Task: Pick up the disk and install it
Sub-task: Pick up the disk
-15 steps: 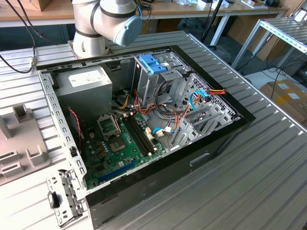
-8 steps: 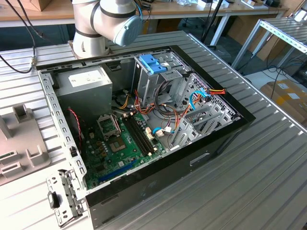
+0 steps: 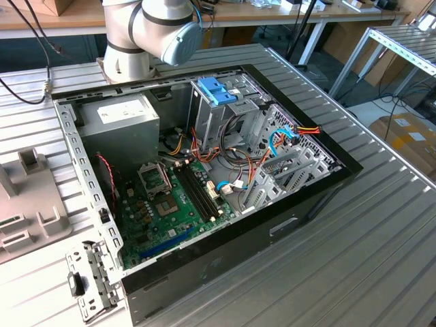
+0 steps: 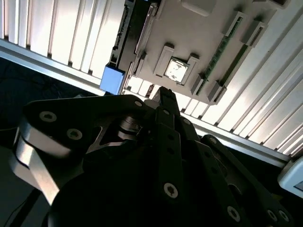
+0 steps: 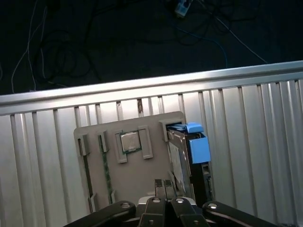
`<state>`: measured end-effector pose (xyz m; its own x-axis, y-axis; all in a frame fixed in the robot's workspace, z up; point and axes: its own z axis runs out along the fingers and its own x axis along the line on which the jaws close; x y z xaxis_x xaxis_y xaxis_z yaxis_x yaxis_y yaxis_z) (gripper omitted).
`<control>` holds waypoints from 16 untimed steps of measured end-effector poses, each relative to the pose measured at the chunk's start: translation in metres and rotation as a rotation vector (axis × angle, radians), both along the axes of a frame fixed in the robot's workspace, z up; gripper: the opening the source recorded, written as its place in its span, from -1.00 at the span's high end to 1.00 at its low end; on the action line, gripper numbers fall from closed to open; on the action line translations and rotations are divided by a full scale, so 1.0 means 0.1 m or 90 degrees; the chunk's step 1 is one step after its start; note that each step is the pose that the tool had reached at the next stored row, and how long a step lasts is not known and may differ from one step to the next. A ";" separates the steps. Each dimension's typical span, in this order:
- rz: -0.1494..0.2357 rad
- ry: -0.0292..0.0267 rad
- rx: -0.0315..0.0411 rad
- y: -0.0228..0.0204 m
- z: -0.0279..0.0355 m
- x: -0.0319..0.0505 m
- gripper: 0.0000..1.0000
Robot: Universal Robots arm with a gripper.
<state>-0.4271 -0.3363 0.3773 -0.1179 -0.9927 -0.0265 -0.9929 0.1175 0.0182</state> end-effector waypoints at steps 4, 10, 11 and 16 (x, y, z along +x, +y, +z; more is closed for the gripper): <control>0.030 0.0000 0.0000 0.000 0.000 0.001 0.79; 0.062 0.0000 0.0000 0.000 0.000 0.002 0.79; 0.066 0.0000 -0.0001 0.000 0.000 0.002 0.79; 0.093 0.0000 0.0000 0.000 0.000 0.003 0.79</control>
<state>-0.4268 -0.3363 0.3773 0.0275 -0.9993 -0.0265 -0.9994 -0.0280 0.0182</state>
